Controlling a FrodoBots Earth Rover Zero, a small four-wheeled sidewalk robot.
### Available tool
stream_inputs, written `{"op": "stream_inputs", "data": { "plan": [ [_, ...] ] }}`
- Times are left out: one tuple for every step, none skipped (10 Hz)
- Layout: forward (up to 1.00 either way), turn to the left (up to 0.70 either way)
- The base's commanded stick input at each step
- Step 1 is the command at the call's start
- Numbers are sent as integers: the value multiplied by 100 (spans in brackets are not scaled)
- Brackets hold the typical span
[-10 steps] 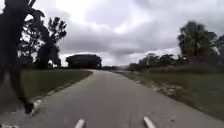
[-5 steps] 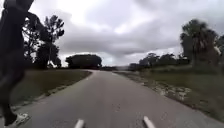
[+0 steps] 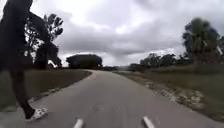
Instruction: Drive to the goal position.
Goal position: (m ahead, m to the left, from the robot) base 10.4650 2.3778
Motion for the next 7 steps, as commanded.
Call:
{"op": "stream_inputs", "data": {
  "plan": [
    [70, 0],
    [70, 0],
    [70, 0],
    [70, 0],
    [70, 1],
    [70, 5],
    [70, 9]
  ]
}}
